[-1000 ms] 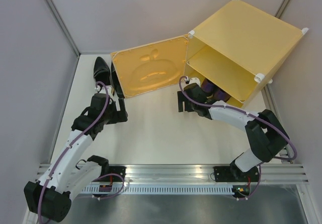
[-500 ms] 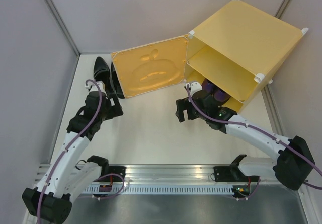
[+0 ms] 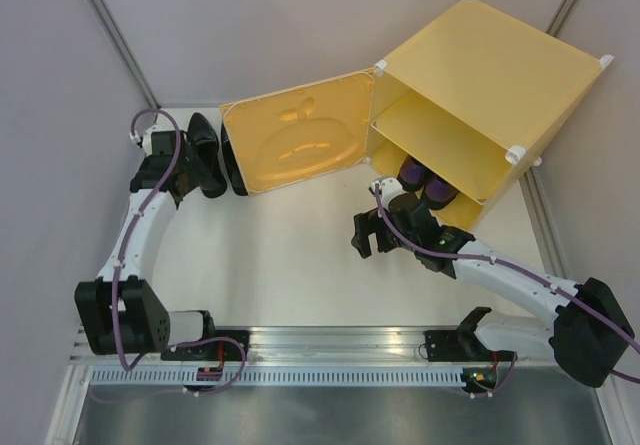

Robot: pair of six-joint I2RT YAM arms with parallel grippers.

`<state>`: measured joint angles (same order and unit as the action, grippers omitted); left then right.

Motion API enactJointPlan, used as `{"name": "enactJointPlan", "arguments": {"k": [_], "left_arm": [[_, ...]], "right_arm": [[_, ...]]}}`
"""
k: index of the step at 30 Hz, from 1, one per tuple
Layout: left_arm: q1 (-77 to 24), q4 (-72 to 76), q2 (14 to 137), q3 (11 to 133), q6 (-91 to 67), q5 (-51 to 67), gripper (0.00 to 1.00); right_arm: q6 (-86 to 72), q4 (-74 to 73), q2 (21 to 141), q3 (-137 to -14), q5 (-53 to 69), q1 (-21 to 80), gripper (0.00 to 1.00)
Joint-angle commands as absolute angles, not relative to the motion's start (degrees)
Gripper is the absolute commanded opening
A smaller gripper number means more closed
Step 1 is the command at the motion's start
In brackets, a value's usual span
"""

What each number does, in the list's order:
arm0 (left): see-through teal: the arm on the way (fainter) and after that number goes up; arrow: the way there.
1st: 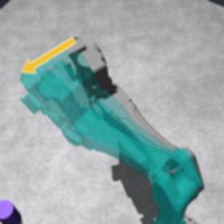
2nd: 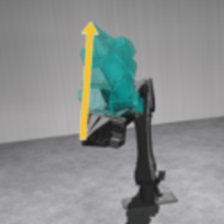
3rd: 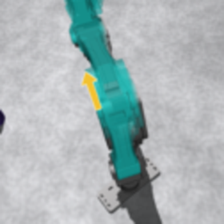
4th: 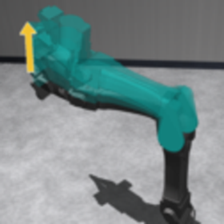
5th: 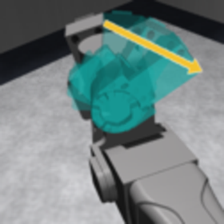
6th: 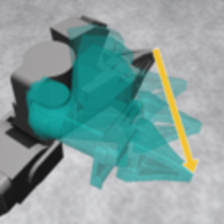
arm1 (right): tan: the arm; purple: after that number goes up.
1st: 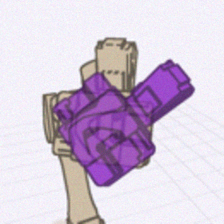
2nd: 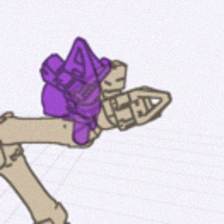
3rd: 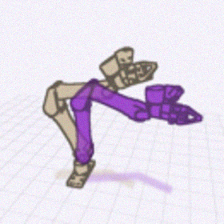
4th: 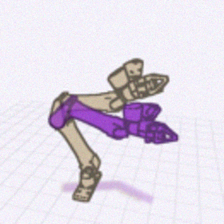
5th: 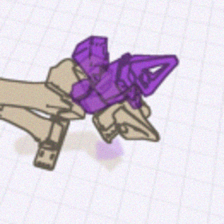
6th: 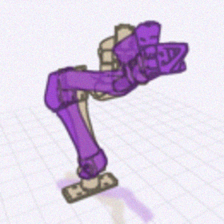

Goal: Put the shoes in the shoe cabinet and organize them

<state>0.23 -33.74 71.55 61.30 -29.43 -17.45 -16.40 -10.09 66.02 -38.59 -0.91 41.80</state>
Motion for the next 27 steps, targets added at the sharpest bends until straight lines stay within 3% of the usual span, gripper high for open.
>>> {"name": "enactJointPlan", "arguments": {"k": [1,13,18,21,23,25,26,27], "left_arm": [[5.62,-29.36,79.26,66.88,-33.48,-16.53,0.76],[8.00,-25.40,106.15,83.48,-33.05,-12.48,0.67],[8.70,-26.72,111.61,85.96,-35.33,-12.83,0.59],[8.70,-27.24,113.20,85.96,-35.77,-13.79,0.49],[9.05,-28.12,113.47,85.78,-35.86,-14.24,0.38],[9.58,-29.00,112.86,85.00,-35.51,-14.50,0.20],[9.75,-29.26,112.42,84.38,-35.33,-14.76,0.20],[10.02,-29.35,111.63,83.68,-35.07,-15.03,0.11]], "right_arm": [[-15.91,-5.45,65.91,-37.62,1.32,42.01,0.98],[-16.00,-2.73,69.61,-35.42,2.29,42.01,0.98],[-15.91,-2.55,70.14,-35.33,1.50,42.01,0.98],[-15.91,-2.11,70.66,-34.81,0.88,42.01,0.97],[-16.00,-2.20,70.93,-34.72,0.62,42.01,0.97],[-16.08,-2.02,70.58,-34.37,0.35,42.01,0.97],[-16.08,-2.02,70.58,-34.28,0.35,42.01,0.97],[-16.17,-1.93,70.23,-34.19,0.35,42.01,0.97]]}}
